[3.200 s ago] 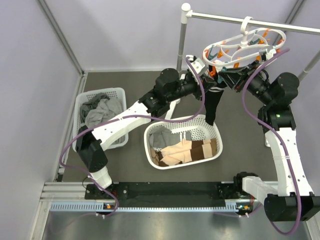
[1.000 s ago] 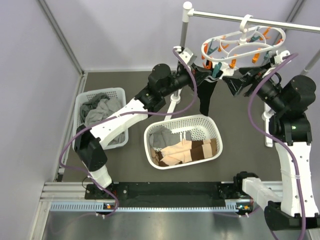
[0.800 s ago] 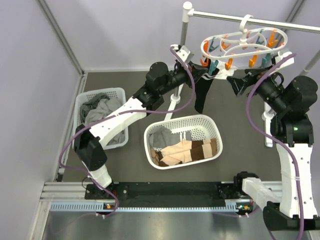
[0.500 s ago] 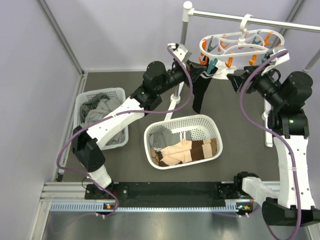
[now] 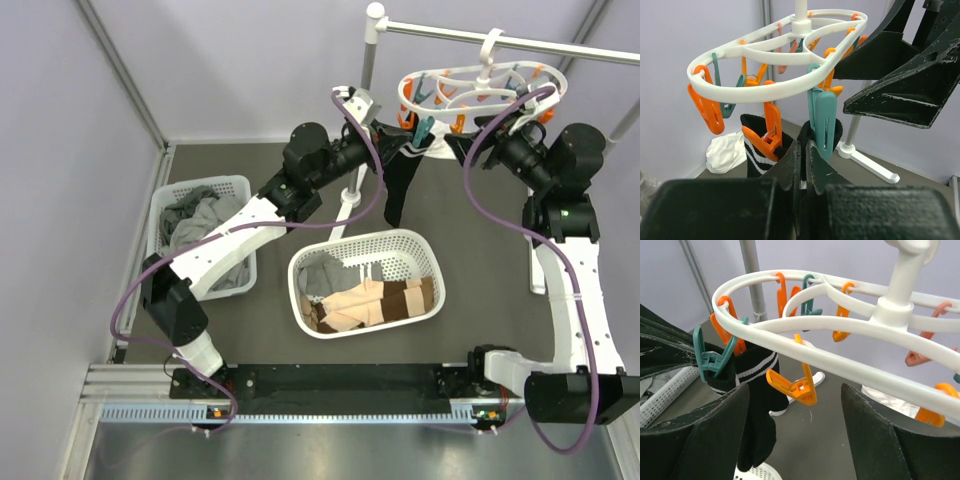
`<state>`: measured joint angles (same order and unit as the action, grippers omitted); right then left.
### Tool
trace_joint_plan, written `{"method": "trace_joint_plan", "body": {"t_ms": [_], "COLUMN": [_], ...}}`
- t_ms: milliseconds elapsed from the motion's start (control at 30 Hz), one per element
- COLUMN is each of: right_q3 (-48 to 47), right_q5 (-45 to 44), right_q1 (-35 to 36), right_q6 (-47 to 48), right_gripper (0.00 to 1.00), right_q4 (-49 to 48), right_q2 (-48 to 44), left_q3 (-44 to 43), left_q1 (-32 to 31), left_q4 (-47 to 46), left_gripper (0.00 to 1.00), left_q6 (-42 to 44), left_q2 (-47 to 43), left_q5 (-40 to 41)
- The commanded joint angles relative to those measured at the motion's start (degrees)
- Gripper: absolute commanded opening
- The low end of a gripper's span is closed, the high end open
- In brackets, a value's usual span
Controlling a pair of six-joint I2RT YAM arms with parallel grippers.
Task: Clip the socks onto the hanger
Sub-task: Open the clamp at the hanger.
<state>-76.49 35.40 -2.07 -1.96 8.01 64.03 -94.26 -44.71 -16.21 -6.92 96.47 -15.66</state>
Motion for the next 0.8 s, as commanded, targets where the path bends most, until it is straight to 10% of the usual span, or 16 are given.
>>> {"method": "trace_joint_plan", "body": {"t_ms": [0, 767], "right_q3": [-0.68, -0.86], "right_q5": [3.45, 5.30], "right_q1": [-0.31, -0.22], "right_q6": [-0.33, -5.77], "right_gripper": [0.72, 0.28], "right_q4": [-6.69, -9.95], "right_q2": [1.01, 3.12], "left_q3": [0.13, -0.22], "left_q1": [0.24, 0.24], "left_q4": [-2.51, -1.55], "left_gripper": [0.04, 0.05], "left_q6": [-0.03, 0.24], "left_q2": [-3.13, -2.51], "left_q5": [-1.39, -2.18]}}
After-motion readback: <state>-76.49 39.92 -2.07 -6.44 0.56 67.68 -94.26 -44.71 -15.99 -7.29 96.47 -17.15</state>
